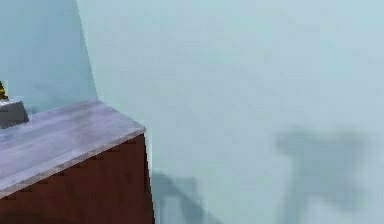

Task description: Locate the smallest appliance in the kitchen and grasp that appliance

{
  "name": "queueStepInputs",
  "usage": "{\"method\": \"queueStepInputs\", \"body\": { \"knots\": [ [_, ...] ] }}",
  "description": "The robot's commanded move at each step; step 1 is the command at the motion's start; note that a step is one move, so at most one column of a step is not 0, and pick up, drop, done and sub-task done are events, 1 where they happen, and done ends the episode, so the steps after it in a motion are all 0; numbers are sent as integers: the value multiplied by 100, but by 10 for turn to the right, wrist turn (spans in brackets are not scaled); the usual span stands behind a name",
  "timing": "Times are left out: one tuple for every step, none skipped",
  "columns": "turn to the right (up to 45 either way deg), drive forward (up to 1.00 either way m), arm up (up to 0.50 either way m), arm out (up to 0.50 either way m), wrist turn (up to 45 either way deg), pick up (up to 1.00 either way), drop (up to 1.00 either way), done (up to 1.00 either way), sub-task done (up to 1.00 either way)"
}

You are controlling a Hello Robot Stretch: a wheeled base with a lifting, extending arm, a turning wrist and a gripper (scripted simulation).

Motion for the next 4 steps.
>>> {"method": "queueStepInputs", "body": {
  "knots": [
    [-30, 0, 0, 0, 0, 0, 0, 0, 0],
    [0, 20, 0, 0, 0, 0, 0, 0, 0],
    [-420, 0, 0, 0, 0, 0, 0, 0, 0],
    [0, 40, 0, 0, 0, 0, 0, 0, 0]
  ]
}}
